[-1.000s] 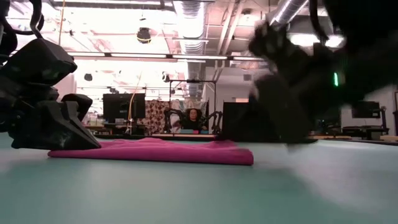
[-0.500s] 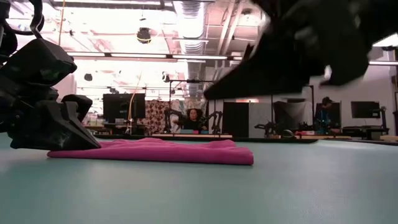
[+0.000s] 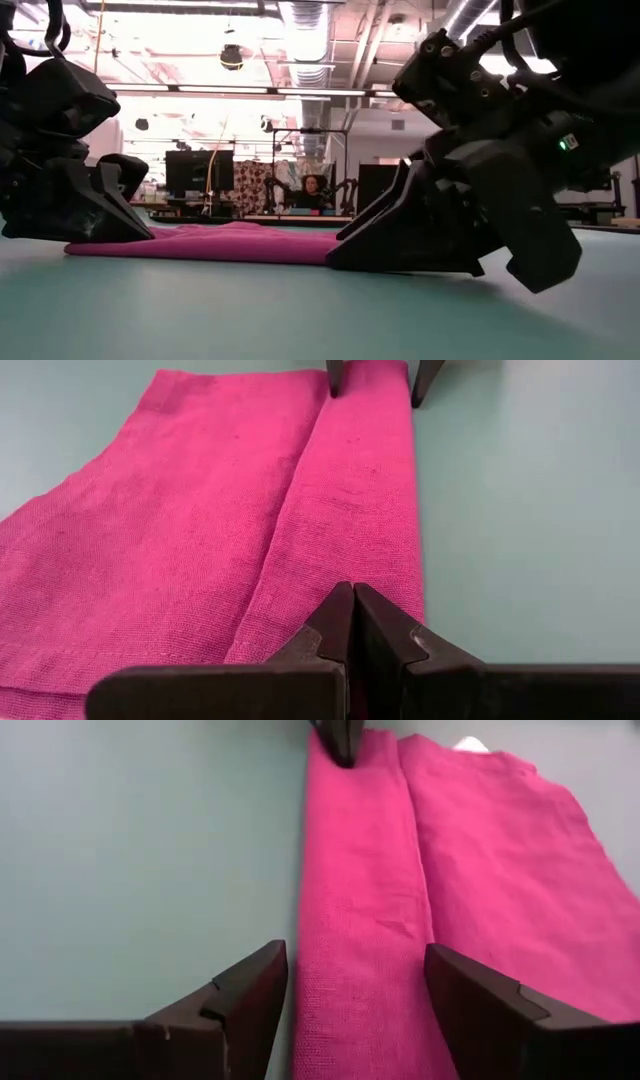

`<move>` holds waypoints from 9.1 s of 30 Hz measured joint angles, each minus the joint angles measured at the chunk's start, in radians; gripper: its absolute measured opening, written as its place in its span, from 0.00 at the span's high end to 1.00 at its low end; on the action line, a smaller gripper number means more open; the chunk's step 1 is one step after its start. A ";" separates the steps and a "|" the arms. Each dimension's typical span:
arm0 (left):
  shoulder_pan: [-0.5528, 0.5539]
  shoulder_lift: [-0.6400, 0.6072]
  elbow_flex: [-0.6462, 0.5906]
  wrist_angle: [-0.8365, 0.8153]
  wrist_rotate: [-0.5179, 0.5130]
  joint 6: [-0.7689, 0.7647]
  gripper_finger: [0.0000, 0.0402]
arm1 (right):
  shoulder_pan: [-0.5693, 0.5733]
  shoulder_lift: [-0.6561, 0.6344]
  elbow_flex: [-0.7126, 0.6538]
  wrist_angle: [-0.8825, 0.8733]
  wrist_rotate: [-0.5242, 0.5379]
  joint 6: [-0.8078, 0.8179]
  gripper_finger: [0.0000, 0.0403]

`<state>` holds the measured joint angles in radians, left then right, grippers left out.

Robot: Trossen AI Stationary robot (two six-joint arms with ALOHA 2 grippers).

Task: Roll towel
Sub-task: Roll the pink towel

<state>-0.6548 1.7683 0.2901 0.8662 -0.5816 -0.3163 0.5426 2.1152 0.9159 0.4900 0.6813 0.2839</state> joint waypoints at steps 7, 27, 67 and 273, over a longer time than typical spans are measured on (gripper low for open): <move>0.000 0.000 0.000 -0.008 0.014 -0.002 1.00 | 0.005 0.092 0.004 0.023 0.042 0.141 0.36; 0.002 -0.084 0.004 0.013 0.153 -0.029 1.00 | 0.002 0.105 0.004 0.012 0.094 0.184 0.86; 0.010 -0.051 0.010 -0.036 0.230 0.006 1.00 | -0.171 -0.236 0.032 -0.391 -0.632 0.526 0.94; 0.555 -0.204 0.228 -0.604 0.470 0.164 1.00 | -0.113 -0.245 0.041 -0.515 -0.033 0.504 0.96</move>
<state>-0.0994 1.5642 0.5182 0.2619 -0.1118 -0.1520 0.4301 1.8698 0.9565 -0.0249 0.6488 0.7874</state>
